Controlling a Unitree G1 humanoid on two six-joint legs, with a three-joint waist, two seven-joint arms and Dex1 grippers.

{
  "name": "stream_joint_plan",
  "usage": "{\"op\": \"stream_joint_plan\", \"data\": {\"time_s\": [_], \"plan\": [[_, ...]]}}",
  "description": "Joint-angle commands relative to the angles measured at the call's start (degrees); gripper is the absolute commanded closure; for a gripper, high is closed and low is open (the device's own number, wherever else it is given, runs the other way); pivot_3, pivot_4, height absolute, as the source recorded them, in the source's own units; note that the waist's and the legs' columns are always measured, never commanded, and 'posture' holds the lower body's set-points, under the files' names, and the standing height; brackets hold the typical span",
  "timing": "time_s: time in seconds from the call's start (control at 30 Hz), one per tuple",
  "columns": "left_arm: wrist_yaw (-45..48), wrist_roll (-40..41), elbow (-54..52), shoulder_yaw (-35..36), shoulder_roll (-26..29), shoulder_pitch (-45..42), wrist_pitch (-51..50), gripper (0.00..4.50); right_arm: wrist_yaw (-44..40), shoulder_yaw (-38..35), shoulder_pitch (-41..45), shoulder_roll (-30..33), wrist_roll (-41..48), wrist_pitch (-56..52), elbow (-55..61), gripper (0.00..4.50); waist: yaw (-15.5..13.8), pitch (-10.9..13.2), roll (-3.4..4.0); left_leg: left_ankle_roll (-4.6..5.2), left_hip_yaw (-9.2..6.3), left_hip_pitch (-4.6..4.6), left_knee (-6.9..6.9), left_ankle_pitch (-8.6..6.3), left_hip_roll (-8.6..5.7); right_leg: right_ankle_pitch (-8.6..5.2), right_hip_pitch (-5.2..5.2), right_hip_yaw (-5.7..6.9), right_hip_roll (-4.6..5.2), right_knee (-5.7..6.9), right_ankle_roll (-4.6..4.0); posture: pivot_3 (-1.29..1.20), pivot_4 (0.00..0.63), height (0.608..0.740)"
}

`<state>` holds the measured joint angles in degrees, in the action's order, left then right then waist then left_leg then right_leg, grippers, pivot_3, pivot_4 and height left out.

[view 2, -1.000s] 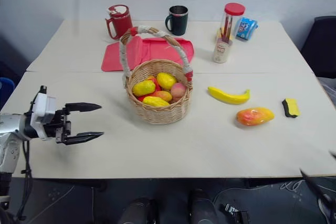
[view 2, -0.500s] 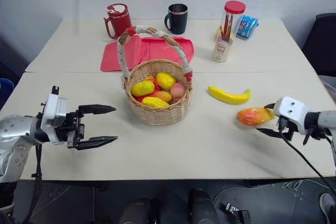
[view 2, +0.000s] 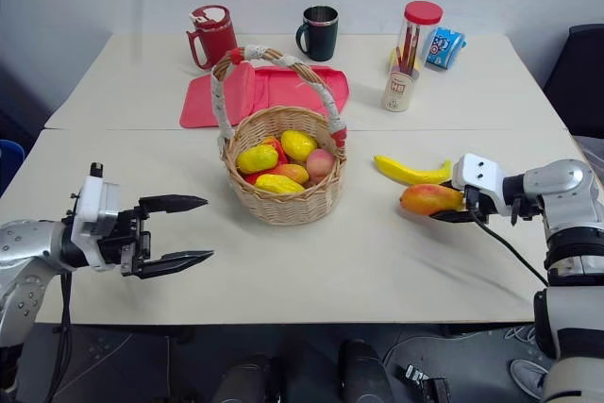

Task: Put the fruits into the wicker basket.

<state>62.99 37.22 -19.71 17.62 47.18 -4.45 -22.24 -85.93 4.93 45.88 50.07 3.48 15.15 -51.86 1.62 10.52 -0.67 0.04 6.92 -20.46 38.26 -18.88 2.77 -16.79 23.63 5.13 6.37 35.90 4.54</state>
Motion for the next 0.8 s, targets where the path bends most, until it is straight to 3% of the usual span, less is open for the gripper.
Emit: {"op": "stream_joint_plan", "data": {"time_s": [0.03, 0.1, 0.2, 0.27, 0.33, 0.47, 0.6, 0.67, 0.8], "plan": [[-2.4, 2.6, -1.9, 3.8, -1.1, 1.3, -0.4, 0.00, -6.6, -3.1, -8.7, 4.2, 15.4, -17.3, 25.5, 1.90, -0.1, 0.0, 0.02, -0.01, -0.05, -0.03, -0.04, 0.00, 0.04, 0.00, 0.02, -0.02, 0.00, 0.01, 0.00, 0.00, 0.150, 0.740], [-3.7, 3.6, -2.2, 4.9, -1.8, 1.7, -1.0, 0.00, -5.8, -4.1, -13.2, 6.0, 20.3, -26.9, 37.5, 1.90, -0.2, 0.0, 0.02, -0.04, -0.14, -0.09, -0.05, 0.00, 0.07, -0.02, 0.03, -0.04, 0.01, 0.08, -0.03, 0.00, 0.150, 0.740], [-7.7, 6.6, -2.4, 8.3, -3.9, 2.5, -2.9, 0.00, 5.4, -3.7, -14.7, 6.6, 32.5, -51.4, 60.6, 1.90, 0.1, 0.0, 0.07, -0.04, -0.16, -0.07, 0.01, -0.01, 0.05, -0.02, 0.04, -0.04, 0.07, 0.06, -0.03, 0.00, 0.150, 0.740], [-8.9, 7.4, -3.0, 9.8, -4.6, 3.8, -3.5, 0.00, 19.9, -4.7, -9.3, -1.3, 42.9, -65.8, 68.8, 1.90, 0.8, 0.0, 0.04, -0.07, -0.17, -0.03, -0.02, -0.06, 0.09, 0.00, 0.03, -0.09, 0.08, 0.07, -0.05, 0.00, 0.150, 0.740], [-9.6, 7.7, -3.8, 10.6, -4.9, 5.2, -3.6, 0.00, 34.8, -5.6, -3.8, -11.8, 47.0, -74.9, 71.0, 1.90, 1.5, 0.0, -0.06, -0.21, -0.19, 0.08, -0.11, -0.10, 0.18, 0.01, 0.03, -0.15, 0.04, 0.14, -0.18, 0.00, 0.150, 0.740], [-10.6, 7.5, -4.7, 10.7, -5.2, 6.0, -3.4, 0.00, 53.6, -7.5, 0.0, -24.9, 44.8, -82.5, 68.8, 1.90, -0.2, 0.0, -0.09, -0.37, -0.40, -0.13, -0.19, -0.04, 0.15, -0.07, 0.17, 0.07, 0.04, 0.15, -0.38, 0.00, 0.150, 0.740], [-11.5, 7.7, -5.7, 11.5, -5.4, 7.2, -3.5, 0.00, 63.5, -8.0, 0.1, -31.3, 40.9, -82.3, 67.3, 1.90, -0.6, -0.1, -0.14, -0.02, -0.39, -1.37, 0.34, 0.04, -0.12, 0.00, 1.06, 0.13, 0.21, 0.48, -0.27, 0.00, 0.150, 0.740], [-11.6, 7.4, -5.9, 11.6, -5.4, 7.8, -3.2, 0.00, 65.8, -6.9, -0.5, -32.8, 39.1, -81.0, 67.6, 1.18, -0.3, -0.1, -0.17, 0.16, -0.33, -1.84, 0.74, -0.08, -0.12, 0.07, 1.38, 0.24, 0.14, 0.52, -0.14, 0.00, 0.150, 0.740], [-11.9, 7.1, -6.3, 11.3, -5.3, 7.6, -2.8, 0.00, 64.0, -4.1, -1.7, -32.5, 37.5, -78.4, 70.0, 0.03, 0.0, -0.1, -0.17, 0.33, -0.11, -1.88, 0.82, -0.11, -0.22, 0.21, 1.44, 0.67, 0.08, 0.50, 0.11, 0.00, 0.150, 0.740]]}}
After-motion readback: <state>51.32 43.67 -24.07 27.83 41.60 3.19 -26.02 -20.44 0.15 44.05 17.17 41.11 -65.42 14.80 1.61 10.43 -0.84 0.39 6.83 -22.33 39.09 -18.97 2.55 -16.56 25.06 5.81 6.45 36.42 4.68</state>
